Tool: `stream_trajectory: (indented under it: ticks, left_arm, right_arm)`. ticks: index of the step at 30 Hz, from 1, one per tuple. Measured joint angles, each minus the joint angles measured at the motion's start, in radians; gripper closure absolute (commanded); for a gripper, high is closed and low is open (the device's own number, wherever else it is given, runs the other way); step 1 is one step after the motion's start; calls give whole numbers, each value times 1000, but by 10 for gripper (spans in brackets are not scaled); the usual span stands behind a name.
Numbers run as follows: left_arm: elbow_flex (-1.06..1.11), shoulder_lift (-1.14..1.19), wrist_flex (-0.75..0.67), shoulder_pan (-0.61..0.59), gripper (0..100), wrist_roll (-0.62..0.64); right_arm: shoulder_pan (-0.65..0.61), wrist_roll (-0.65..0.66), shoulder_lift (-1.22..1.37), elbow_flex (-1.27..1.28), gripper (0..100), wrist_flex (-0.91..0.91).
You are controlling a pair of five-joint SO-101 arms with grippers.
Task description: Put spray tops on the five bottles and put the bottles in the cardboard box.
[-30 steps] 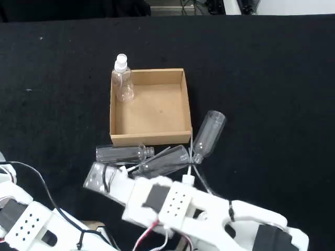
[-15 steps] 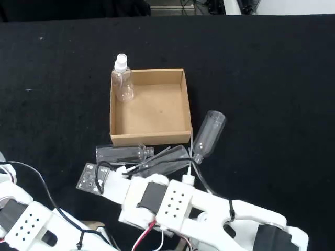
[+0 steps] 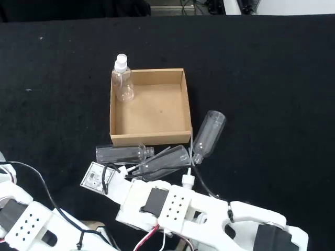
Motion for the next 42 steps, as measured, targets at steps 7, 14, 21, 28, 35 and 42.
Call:
stream_trajectory:
  ticks: [7,14,21,28,35,42]
  left_arm:
    - [0,0,0,0,776,0]
    - [0,0,0,0,776,0]
    - [0,0,0,0,776,0]
    - [0,0,0,0,776,0]
    - [0,0,0,0,776,0]
    - [0,0,0,0,776,0]
  right_arm:
    - [0,-9,0,5,877,-5]
    - [-3,-9,0,61,879,-87]
    - [-3,-9,0,63,976,-87]
    - [-3,-9,0,63,988,-87]
    - [-6,-9,0,61,870,-87]
    - [-6,-9,0,60,885,-80]
